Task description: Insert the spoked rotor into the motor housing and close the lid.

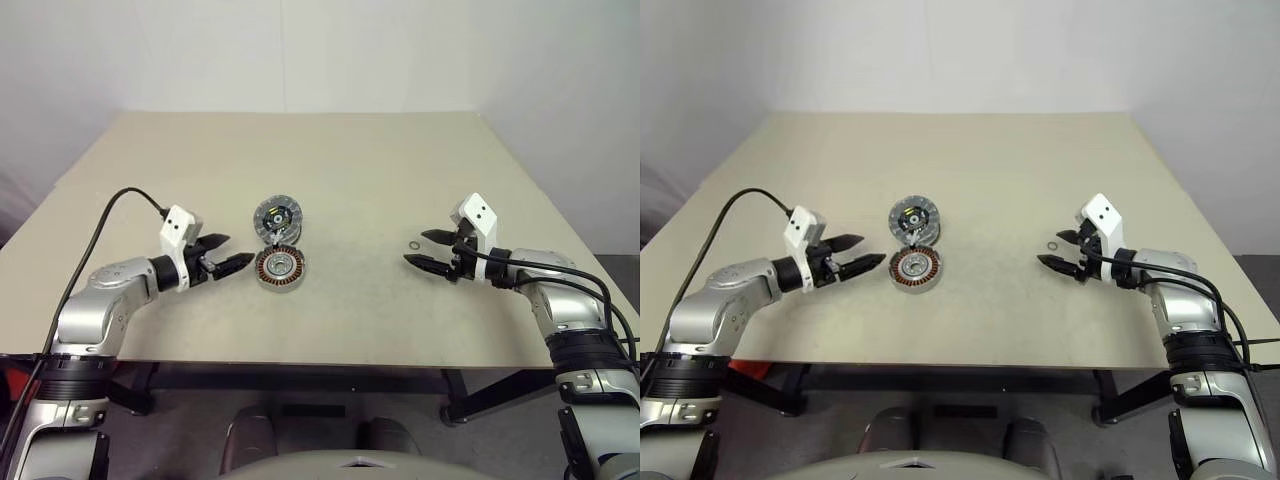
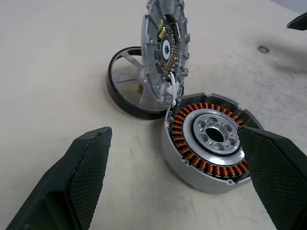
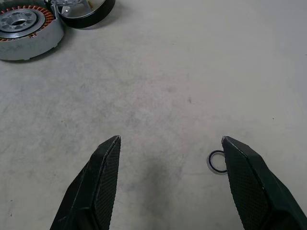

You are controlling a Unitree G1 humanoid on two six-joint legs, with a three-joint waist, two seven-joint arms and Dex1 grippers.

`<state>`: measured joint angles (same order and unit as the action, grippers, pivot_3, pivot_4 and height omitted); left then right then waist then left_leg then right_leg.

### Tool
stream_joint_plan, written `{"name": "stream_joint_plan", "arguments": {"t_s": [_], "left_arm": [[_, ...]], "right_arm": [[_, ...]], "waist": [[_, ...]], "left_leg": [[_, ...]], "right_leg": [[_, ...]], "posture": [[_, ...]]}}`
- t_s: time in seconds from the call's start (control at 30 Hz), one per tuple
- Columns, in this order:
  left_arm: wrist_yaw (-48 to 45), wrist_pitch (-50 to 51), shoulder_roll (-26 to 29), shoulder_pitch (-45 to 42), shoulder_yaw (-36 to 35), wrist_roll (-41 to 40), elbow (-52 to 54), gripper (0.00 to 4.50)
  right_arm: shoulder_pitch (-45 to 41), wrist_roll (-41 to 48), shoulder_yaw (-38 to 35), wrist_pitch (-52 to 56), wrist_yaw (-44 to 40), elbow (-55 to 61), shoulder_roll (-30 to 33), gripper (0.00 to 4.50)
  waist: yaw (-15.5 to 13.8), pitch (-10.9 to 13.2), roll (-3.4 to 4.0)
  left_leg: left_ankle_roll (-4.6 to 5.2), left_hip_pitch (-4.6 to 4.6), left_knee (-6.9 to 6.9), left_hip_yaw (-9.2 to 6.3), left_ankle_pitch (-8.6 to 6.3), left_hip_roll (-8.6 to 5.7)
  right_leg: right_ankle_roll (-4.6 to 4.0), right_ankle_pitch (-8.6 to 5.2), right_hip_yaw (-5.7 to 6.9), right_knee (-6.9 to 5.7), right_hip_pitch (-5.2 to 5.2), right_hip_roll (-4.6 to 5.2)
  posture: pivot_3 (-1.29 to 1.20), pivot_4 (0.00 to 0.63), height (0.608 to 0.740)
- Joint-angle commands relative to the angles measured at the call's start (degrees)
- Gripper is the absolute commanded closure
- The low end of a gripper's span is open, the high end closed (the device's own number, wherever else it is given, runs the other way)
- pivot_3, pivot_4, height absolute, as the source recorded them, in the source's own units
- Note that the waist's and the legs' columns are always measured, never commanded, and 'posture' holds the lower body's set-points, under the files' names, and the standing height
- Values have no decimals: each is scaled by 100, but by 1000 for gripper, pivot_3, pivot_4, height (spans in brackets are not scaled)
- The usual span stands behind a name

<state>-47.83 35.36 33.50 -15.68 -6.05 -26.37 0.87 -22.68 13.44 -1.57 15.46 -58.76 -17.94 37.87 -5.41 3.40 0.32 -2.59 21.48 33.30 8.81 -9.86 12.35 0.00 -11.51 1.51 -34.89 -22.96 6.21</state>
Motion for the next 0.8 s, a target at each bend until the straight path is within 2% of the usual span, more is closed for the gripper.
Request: {"name": "stream_joint_plan", "arguments": {"t_s": [0.03, 0.47, 0.67, 0.8], "left_arm": [[-3, -137, -8, -132, 2, 11, 66, 52], [-133, -243, 198, -172, 112, 158, 108, 52], [-994, -1110, 1174, -436, 844, 974, 336, 52], [-2035, -2050, 1805, -1159, 1230, 1336, 396, 52]], "right_arm": [[-116, 44, -139, -83, 41, 69, 70, 722], [-227, 7, -77, -121, 79, -15, 10, 722], [-309, -21, -45, -148, 75, -108, -20, 722], [-445, -76, -22, -223, 54, -273, -42, 722]], "waist": [[0, 0, 0], [-1, 0, 0], [-4, 0, -2], [-16, 0, -2]], "left_leg": [[0, 0, 0, 0, 0, 0], [0, 0, 1, 0, 0, 0], [0, 0, 1, -1, 0, 4], [-1, 1, 3, -2, 1, 1]], "right_leg": [[0, 0, 0, 0, 0, 0], [0, 0, 0, -1, 0, 0], [0, 0, 2, -1, 0, -2], [0, 0, 1, -3, 1, 0]], "posture": [[0, 0, 740], [0, 0, 740], [0, 0, 740], [0, 0, 740]]}}
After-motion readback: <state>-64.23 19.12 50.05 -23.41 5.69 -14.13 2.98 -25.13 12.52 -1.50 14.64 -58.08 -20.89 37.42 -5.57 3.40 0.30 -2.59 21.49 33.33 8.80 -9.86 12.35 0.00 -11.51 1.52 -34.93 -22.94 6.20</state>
